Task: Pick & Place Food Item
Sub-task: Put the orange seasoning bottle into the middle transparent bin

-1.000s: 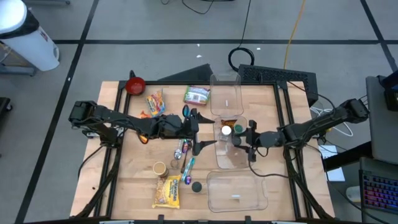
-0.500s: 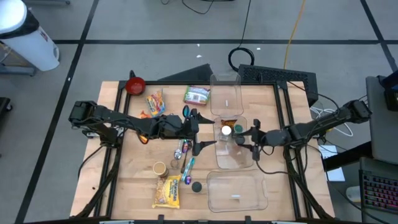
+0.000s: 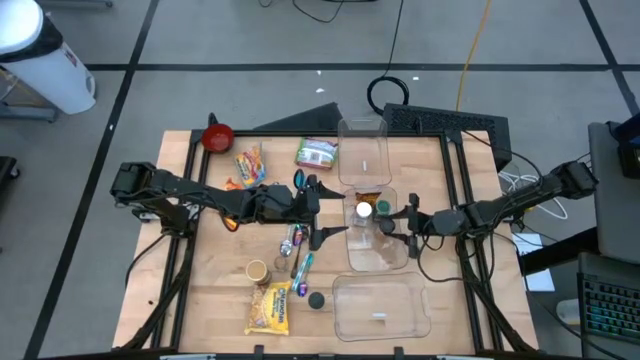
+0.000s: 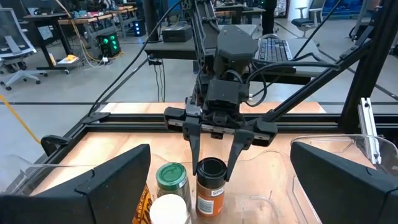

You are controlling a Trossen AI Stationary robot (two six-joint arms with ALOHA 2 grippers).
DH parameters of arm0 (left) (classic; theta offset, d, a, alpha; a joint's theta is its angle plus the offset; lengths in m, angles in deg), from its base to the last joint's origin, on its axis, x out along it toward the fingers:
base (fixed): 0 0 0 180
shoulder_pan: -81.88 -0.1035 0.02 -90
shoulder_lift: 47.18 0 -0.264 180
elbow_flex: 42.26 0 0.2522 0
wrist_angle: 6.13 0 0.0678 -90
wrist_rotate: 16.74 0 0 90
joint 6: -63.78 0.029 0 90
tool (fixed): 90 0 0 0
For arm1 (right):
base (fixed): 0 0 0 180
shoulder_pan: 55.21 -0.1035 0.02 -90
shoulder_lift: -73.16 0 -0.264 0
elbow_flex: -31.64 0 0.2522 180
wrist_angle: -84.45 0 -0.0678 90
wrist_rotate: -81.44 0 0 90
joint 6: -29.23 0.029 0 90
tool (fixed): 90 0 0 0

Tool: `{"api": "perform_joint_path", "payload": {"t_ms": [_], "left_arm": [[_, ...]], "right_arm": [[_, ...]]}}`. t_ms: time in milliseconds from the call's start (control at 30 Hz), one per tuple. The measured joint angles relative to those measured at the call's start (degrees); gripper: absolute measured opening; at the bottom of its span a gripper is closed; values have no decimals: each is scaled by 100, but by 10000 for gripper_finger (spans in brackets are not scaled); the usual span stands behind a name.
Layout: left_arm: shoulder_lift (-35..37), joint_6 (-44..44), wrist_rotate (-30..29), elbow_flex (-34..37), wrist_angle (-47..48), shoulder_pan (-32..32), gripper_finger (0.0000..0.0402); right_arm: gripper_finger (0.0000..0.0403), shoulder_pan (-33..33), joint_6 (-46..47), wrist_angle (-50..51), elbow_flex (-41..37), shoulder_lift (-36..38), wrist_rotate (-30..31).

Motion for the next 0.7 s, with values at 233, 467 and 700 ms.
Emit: {"api": "perform_joint_path", "payload": {"t_ms": [233, 467, 700], "left_arm": [[0, 0, 0, 0, -1, 0, 392], [0, -2, -2, 0, 0, 0, 392], [0, -2, -2, 2, 0, 0, 392]], "right_arm": [[202, 0, 62, 201, -9, -4, -19], [213, 1, 195, 259, -7, -7, -17], [223, 0, 195, 258, -7, -9, -13]]}}
